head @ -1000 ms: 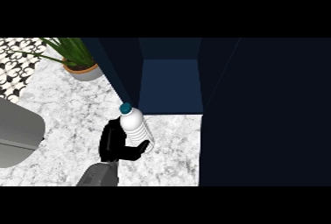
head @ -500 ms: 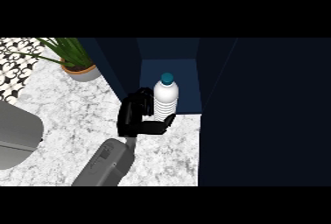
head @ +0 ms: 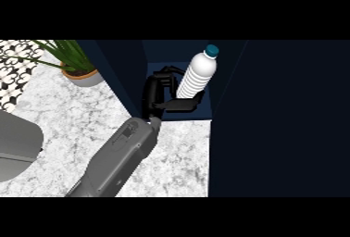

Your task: Pick up the bottled water, place it into the cabinet and close the cabinet

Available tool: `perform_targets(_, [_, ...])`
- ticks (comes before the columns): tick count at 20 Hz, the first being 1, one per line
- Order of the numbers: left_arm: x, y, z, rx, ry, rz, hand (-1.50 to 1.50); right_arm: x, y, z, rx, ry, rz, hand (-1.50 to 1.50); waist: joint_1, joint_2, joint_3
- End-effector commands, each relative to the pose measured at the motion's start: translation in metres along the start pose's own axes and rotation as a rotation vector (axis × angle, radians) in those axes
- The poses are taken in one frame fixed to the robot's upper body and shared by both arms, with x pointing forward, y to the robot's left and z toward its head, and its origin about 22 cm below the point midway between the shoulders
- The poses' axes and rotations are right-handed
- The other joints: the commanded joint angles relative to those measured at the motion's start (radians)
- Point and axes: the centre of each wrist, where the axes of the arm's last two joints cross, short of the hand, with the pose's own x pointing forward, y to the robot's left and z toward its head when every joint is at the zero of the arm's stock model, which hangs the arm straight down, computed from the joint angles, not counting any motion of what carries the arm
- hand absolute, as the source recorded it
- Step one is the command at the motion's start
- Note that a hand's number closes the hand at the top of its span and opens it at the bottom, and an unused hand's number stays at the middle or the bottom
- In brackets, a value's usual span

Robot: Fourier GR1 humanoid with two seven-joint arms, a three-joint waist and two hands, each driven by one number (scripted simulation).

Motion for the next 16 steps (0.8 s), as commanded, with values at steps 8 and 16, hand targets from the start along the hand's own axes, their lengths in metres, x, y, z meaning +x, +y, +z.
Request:
perform_targets(8, [-0.010,0.018,-0.045,0.073,0.023,-0.227,1.50,0.005,-0.007,-0.004,-0.007,-0.061,-0.045,-1.50,-0.019,0.012,0.000])
perform_targets(16, [-0.017,0.028,-0.055,0.228,0.105,-0.288,1.50,0.014,-0.012,-0.006,0.014,-0.074,-0.039,-1.50,-0.033,0.022,-0.001])
